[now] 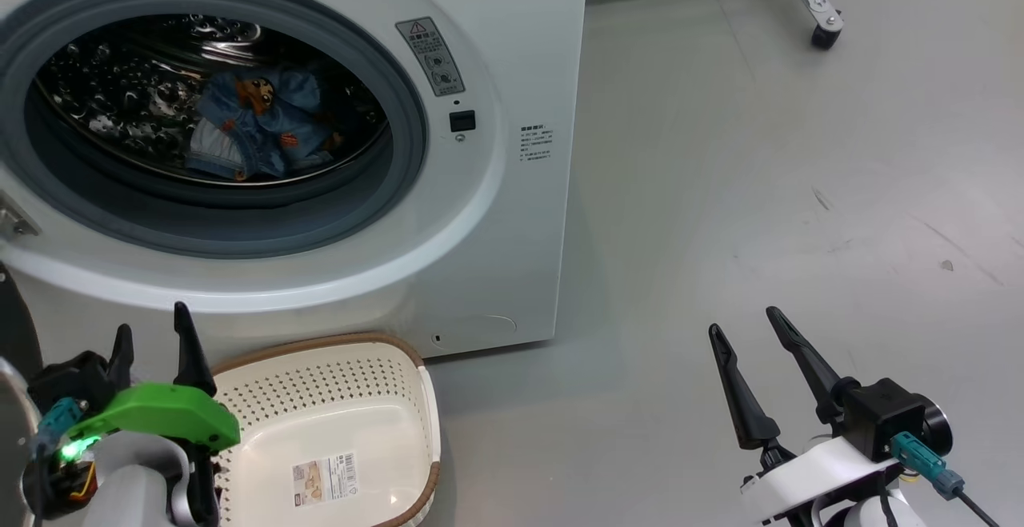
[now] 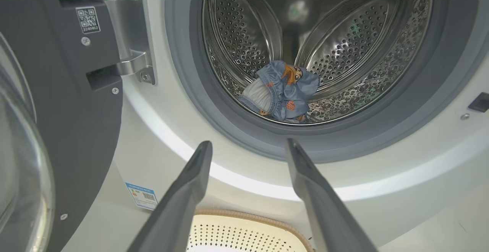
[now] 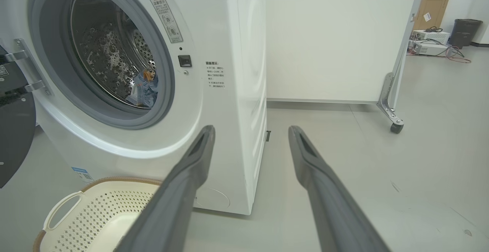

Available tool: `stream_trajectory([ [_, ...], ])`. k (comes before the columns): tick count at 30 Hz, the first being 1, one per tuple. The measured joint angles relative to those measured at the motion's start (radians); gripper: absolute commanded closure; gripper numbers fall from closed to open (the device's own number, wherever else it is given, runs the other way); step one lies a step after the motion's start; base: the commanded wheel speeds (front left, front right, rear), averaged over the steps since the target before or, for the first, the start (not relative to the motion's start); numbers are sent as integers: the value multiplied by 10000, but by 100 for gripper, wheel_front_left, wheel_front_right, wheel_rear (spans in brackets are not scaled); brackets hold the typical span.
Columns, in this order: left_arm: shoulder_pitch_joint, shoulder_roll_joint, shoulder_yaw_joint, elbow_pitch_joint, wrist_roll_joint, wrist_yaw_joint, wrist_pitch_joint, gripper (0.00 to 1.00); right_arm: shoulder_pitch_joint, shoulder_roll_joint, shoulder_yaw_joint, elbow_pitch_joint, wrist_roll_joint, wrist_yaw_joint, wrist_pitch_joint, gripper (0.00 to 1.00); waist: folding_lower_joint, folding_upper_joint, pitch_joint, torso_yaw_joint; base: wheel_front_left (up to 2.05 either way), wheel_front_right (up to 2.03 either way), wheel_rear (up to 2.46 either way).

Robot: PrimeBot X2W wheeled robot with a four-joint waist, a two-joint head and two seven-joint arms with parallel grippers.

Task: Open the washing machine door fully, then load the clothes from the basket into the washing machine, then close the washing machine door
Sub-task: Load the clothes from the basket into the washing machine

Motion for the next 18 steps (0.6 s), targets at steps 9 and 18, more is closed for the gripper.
stream_trajectory([
  [9,1565,-33,-337,-1329,525,-75,0,0,65,-46,58,13,0,-2,0,0,0,0,-523,292,0,0,0],
  [18,2911,-38,-437,-2464,717,-75,0,0,448,-59,58,-10,6,-2,0,0,0,0,-852,604,0,0,0],
])
